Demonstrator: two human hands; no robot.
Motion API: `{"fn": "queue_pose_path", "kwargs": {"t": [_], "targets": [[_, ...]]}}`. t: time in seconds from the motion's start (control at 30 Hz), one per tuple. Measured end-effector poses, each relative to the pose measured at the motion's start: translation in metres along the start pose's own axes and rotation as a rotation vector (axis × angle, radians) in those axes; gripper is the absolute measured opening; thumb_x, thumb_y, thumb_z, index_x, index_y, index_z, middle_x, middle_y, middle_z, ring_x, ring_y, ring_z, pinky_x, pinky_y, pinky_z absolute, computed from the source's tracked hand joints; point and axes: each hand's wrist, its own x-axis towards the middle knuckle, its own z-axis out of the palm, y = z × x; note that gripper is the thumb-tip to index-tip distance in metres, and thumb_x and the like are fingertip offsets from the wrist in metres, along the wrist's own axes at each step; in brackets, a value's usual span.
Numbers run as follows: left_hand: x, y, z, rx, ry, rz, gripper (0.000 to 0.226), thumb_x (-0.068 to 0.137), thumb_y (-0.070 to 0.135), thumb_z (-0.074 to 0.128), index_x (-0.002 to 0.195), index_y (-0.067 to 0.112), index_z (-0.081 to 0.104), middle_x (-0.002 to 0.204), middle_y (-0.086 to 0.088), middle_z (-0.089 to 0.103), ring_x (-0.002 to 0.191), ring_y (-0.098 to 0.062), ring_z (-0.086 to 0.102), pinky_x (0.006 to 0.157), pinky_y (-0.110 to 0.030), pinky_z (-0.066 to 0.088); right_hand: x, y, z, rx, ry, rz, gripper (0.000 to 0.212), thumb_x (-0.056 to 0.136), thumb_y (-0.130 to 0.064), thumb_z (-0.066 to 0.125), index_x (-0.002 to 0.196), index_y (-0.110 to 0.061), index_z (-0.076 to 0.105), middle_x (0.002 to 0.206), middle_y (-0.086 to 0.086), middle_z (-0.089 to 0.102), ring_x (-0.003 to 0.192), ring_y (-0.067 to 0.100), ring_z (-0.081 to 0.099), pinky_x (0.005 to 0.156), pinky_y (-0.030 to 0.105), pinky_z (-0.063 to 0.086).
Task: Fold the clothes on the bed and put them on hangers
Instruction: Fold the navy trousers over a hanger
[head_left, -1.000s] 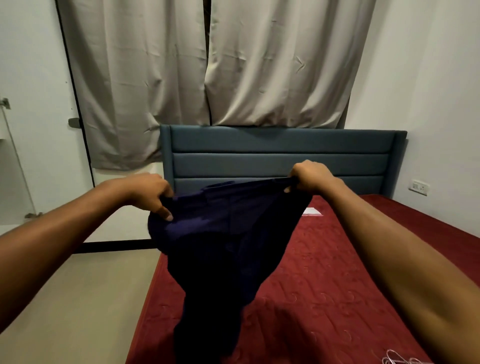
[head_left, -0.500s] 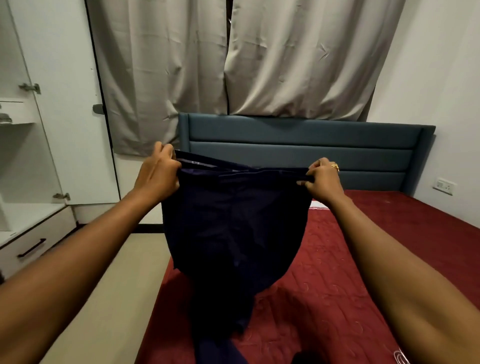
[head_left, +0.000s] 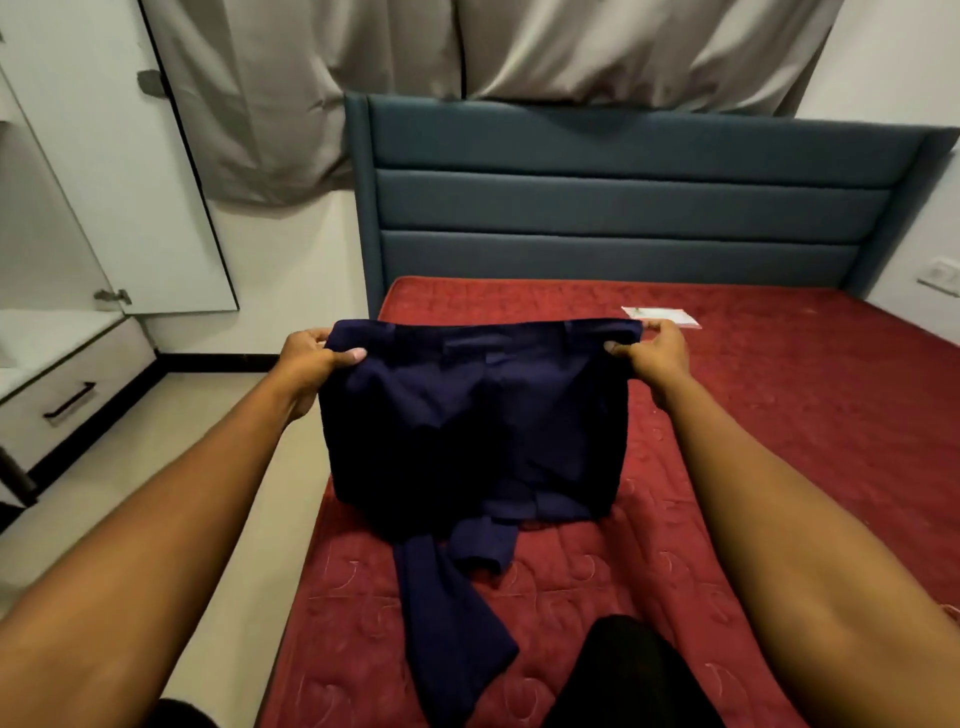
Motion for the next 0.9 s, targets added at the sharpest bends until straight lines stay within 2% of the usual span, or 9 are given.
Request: {"fn": "queue_pose_path", "kwargs": {"t": [0.1,0.13,0.17,0.27,0.4,0.47,0.63,0.77,0.9], "targets": [[0.038,-0.031,0.000,-0.024,-0.034,-0.138,0.019,0.085,-0.002,0.074,0.104,0.004,0.073,0.113,-0.020,0.072,0.101,-0.030,0.069,0.093,-0.040,0.056,0.010,0.019,0.028,0.070,-0.127,0.085,0.010,0.088,-0.011,0.079,0.085,-0.013,0.069,0.062,-0.006,0.068,0.051,0.003,0.060,0.049,0.019,0.047],[0.054,-0.041,0.000,-0.021,-0.029,-0.165,0.014,0.088,0.001,0.073,0.101,0.007,0.074,0.111,-0.018,0.073,0.102,-0.030,0.069,0.090,-0.039,0.056,0.018,0.028,0.037,0.064,-0.164,0.111,0.008,0.094,-0.011,0.073,0.087,-0.012,0.070,0.063,-0.006,0.067,0.048,0.001,0.058,0.045,0.016,0.044],[0.073,-0.052,0.004,0.002,-0.026,-0.188,0.011,0.091,0.005,0.072,0.101,0.009,0.074,0.109,-0.015,0.074,0.103,-0.030,0.069,0.088,-0.038,0.056,0.030,0.040,0.048,0.053,-0.179,0.131,0.008,0.098,-0.012,0.068,0.090,-0.013,0.070,0.069,-0.003,0.067,0.051,0.003,0.058,0.046,0.016,0.045],[0.127,-0.092,0.022,0.124,-0.022,-0.174,0.017,0.100,0.016,0.064,0.112,0.009,0.073,0.108,-0.011,0.074,0.098,-0.027,0.069,0.090,-0.040,0.055,0.070,0.083,0.082,0.010,-0.184,0.116,0.015,0.102,-0.016,0.062,0.090,-0.013,0.070,0.083,0.004,0.067,0.069,0.014,0.057,0.062,0.028,0.049],[0.205,-0.144,0.055,0.482,0.104,0.067,0.017,0.100,0.021,0.062,0.110,0.014,0.074,0.102,-0.012,0.075,0.094,-0.028,0.069,0.087,-0.043,0.054,0.137,0.136,0.136,-0.149,-0.138,0.044,0.016,0.101,-0.022,0.060,0.100,-0.009,0.070,0.096,0.012,0.074,0.084,0.024,0.067,0.080,0.044,0.055],[0.244,-0.161,0.072,0.560,0.129,0.140,0.018,0.100,0.020,0.060,0.108,0.011,0.074,0.100,-0.014,0.075,0.094,-0.029,0.068,0.084,-0.040,0.052,0.173,0.155,0.164,-0.203,-0.123,0.038,0.021,0.099,-0.025,0.060,0.103,-0.007,0.069,0.099,0.014,0.074,0.094,0.032,0.069,0.086,0.050,0.056],[0.346,-0.176,0.114,0.638,0.199,0.207,0.018,0.100,0.020,0.056,0.098,0.009,0.070,0.089,-0.019,0.071,0.088,-0.035,0.064,0.073,-0.033,0.041,0.267,0.168,0.219,-0.281,-0.028,0.020,0.019,0.101,-0.019,0.060,0.107,-0.002,0.068,0.106,0.022,0.071,0.096,0.026,0.063,0.081,0.034,0.043],[0.424,-0.198,0.141,0.760,0.208,0.183,0.020,0.099,0.023,0.056,0.105,0.010,0.070,0.101,-0.028,0.070,0.096,-0.045,0.064,0.078,-0.040,0.045,0.338,0.182,0.260,-0.340,0.004,0.094,0.023,0.100,-0.027,0.060,0.113,-0.010,0.069,0.115,0.022,0.070,0.111,0.037,0.064,0.088,0.039,0.047],[0.464,-0.234,0.149,0.967,0.170,0.074,0.025,0.098,0.031,0.059,0.109,0.012,0.072,0.105,-0.033,0.067,0.100,-0.050,0.062,0.082,-0.047,0.050,0.366,0.218,0.286,-0.476,-0.065,0.181,0.027,0.099,-0.036,0.060,0.113,-0.016,0.071,0.115,0.021,0.070,0.112,0.041,0.064,0.078,0.037,0.042]]}}
